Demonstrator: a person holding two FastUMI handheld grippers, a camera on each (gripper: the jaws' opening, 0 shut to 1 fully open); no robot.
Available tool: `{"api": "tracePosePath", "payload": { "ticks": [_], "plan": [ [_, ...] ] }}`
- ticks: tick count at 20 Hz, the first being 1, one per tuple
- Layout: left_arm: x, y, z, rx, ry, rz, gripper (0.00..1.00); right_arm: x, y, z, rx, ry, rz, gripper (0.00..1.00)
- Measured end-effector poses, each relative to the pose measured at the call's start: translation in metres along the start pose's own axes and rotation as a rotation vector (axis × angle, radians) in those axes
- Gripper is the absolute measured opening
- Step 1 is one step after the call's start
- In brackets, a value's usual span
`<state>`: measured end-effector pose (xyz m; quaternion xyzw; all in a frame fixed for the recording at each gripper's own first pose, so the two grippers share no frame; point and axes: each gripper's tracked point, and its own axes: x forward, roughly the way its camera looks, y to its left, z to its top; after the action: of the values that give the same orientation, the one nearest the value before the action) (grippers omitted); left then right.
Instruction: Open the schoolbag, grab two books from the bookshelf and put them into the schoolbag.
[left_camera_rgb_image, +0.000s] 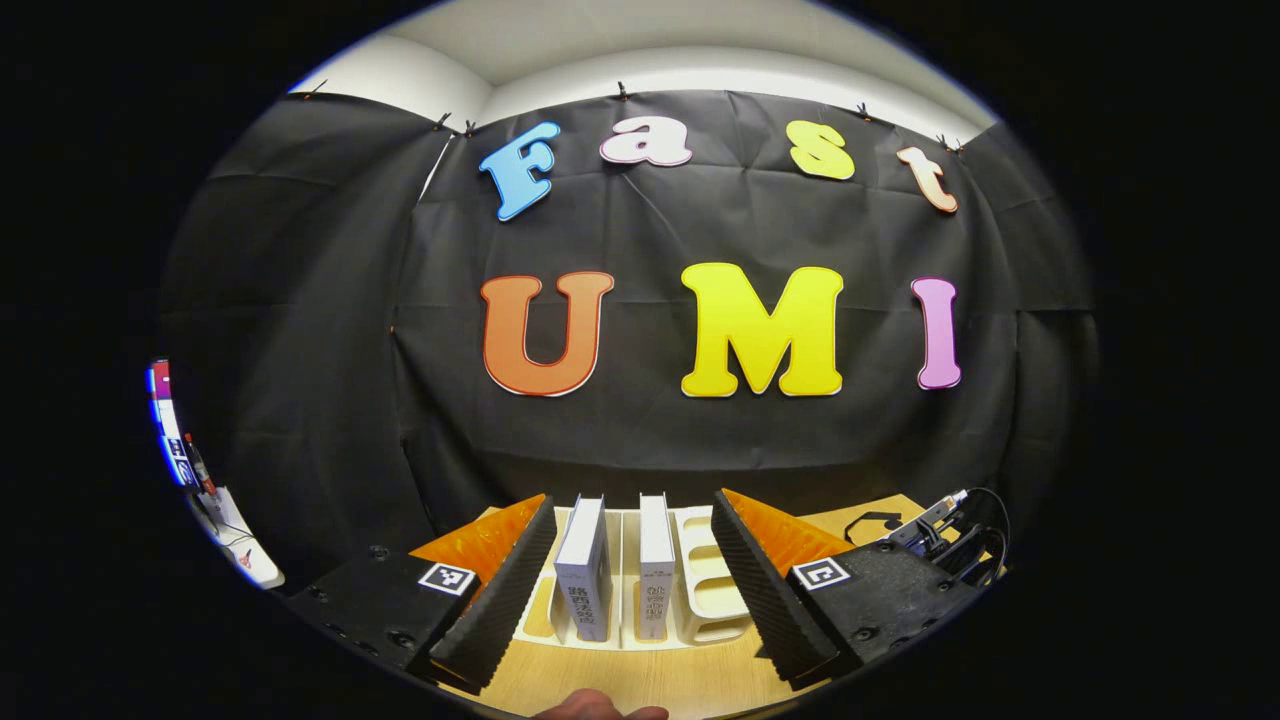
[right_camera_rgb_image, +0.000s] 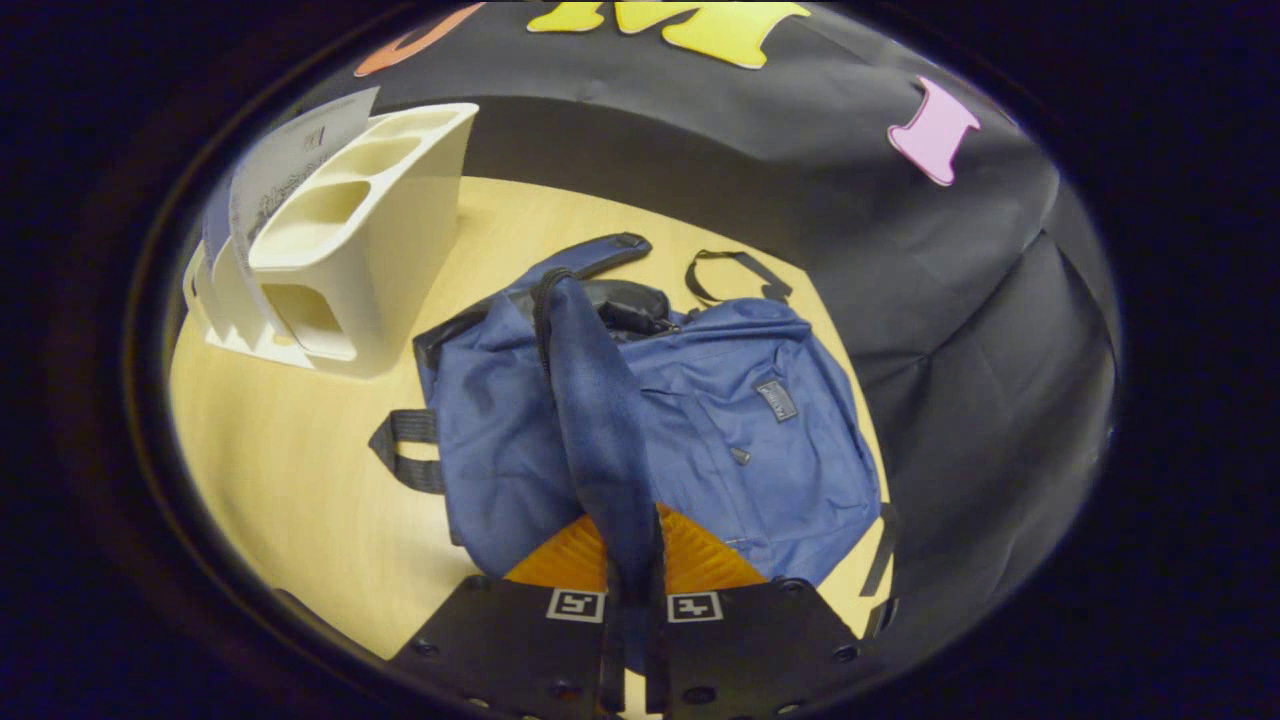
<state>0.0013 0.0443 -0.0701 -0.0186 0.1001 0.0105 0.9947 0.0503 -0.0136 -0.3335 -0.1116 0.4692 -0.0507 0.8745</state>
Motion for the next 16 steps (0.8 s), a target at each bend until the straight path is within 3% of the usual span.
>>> {"api": "tracePosePath", "payload": {
  "ticks": [1, 4, 9, 16],
  "plan": [
    [0.002, -0.001, -0.001, -0.009, 0.004, -0.002, 0.99, -0.001, 0.000, -0.001, 0.003, -0.001, 0.030, 0.01],
    [0.006, -0.003, -0.002, -0.024, 0.017, -0.008, 0.99, -0.020, -0.012, 0.012, 0.032, -0.034, 0.082, 0.01],
    [0.019, -0.003, -0.008, -0.024, 0.062, -0.039, 0.99, -0.066, -0.059, 0.046, 0.053, -0.131, 0.089, 0.00],
    [0.052, -0.009, -0.038, 0.001, 0.326, -0.121, 0.99, -0.086, -0.142, 0.073, 0.109, -0.120, 0.166, 0.00]
  ]
}}
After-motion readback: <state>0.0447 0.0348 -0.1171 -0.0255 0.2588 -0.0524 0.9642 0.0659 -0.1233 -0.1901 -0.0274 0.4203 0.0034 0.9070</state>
